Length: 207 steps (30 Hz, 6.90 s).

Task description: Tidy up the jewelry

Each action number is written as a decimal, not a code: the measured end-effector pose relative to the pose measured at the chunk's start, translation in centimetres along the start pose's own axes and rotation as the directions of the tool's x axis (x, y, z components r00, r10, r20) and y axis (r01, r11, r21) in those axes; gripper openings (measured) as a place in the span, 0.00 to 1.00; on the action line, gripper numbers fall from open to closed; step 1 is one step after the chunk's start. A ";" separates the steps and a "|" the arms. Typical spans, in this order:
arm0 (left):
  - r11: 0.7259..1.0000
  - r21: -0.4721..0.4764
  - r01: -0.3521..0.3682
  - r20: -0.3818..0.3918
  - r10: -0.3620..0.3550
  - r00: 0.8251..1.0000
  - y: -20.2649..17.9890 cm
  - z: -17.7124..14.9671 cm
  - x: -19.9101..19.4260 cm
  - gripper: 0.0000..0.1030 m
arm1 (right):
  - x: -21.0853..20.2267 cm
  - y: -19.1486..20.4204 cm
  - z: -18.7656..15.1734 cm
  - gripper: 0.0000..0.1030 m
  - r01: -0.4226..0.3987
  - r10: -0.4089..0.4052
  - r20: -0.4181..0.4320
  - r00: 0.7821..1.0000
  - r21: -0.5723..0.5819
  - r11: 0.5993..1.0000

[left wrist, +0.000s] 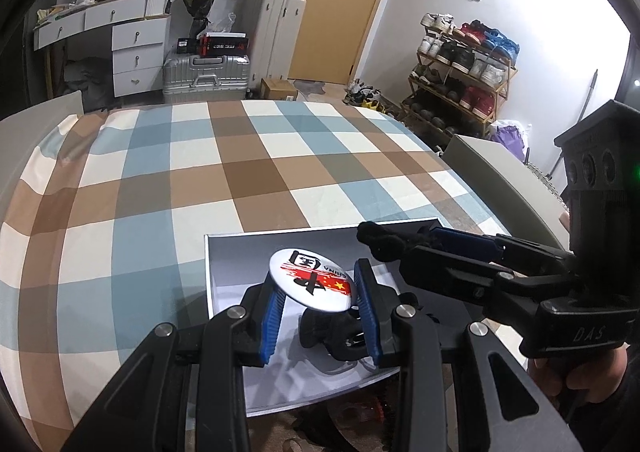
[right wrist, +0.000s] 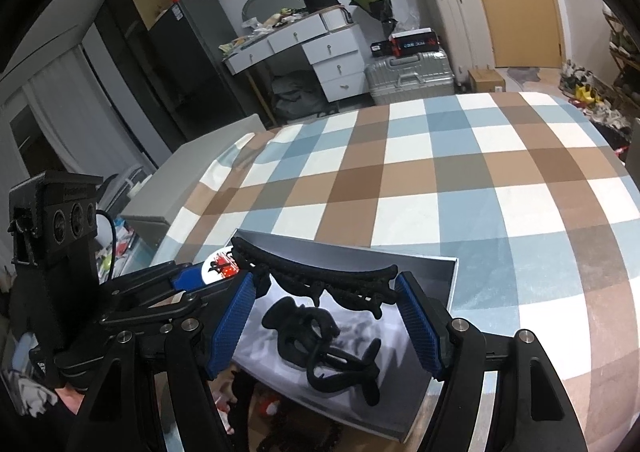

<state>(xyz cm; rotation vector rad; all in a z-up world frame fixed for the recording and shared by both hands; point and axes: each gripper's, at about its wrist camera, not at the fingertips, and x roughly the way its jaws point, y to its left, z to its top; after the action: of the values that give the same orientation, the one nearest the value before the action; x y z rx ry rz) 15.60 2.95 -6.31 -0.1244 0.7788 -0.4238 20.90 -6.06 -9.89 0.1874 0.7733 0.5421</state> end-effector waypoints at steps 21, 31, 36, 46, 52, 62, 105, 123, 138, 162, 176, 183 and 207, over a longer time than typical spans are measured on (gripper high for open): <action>0.996 0.001 -0.092 0.043 0.092 0.995 -0.4 -0.4 -2.8 0.70 | -4.6 0.6 -0.8 0.90 0.020 -0.019 0.130 0.991 -0.009 1.000; 0.989 -0.002 -0.145 0.128 0.144 0.981 -0.9 -1.2 -5.7 0.79 | -8.2 1.8 -1.9 1.00 0.040 -0.030 0.231 0.972 -0.039 0.998; 0.994 -0.014 -0.110 0.135 0.111 0.985 -0.7 -2.5 -6.7 0.80 | -9.5 2.4 -2.9 1.00 0.058 -0.038 0.275 0.961 -0.065 0.996; 0.990 -0.024 -0.136 0.093 0.138 0.986 -1.2 -5.7 -6.8 0.89 | -10.7 4.1 -5.7 1.00 0.109 -0.056 0.312 0.949 -0.157 0.982; 0.983 -0.012 -0.182 0.061 0.183 0.981 -1.5 -8.0 -6.8 0.95 | -10.6 4.6 -7.9 1.00 0.098 -0.035 0.324 0.946 -0.180 0.979; 0.956 0.115 -0.268 0.012 0.269 0.963 -2.1 -10.6 -6.2 0.95 | -9.5 5.1 -10.6 1.00 0.104 -0.035 0.296 0.955 -0.222 0.969; 0.968 0.221 -0.121 -0.165 0.159 0.973 -2.4 -10.5 -3.2 0.36 | -9.1 3.8 -11.7 1.00 0.100 -0.054 0.237 0.970 -0.183 0.978; 0.987 0.157 -0.011 -0.159 0.036 0.987 -2.6 -11.1 -6.6 0.36 | -8.2 4.2 -11.6 1.00 0.025 -0.005 0.151 0.989 -0.133 0.991; 0.994 0.073 -0.080 -0.083 0.086 0.993 -0.2 -11.9 -9.5 0.36 | -4.6 7.0 -12.7 1.00 -0.069 0.066 -0.027 0.997 -0.141 0.988; 0.993 -0.044 -0.114 -0.053 0.112 0.992 2.2 -13.1 -11.2 0.36 | -0.5 10.7 -14.6 0.23 0.155 -0.188 -0.066 0.980 -0.341 0.927; 0.988 -0.032 -0.149 -0.057 0.147 0.988 1.3 -12.7 -11.4 0.36 | -3.3 10.0 -13.7 0.22 0.048 -0.058 -0.027 0.998 -0.276 0.960; 0.988 -0.018 -0.153 -0.027 0.152 0.988 0.1 -11.3 -11.3 0.36 | -5.4 8.1 -12.6 0.22 -0.007 0.010 0.010 1.000 -0.189 0.982; 0.994 0.034 -0.109 0.106 0.104 0.989 -2.5 -1.8 -6.0 0.36 | -7.6 2.6 -3.9 0.22 -0.084 0.098 0.138 0.986 -0.104 0.991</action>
<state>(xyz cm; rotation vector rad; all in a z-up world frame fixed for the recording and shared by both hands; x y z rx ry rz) 9.75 3.27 -2.96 -0.0665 0.6711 -0.3288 12.70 -8.03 -7.10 0.1693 0.5999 0.6448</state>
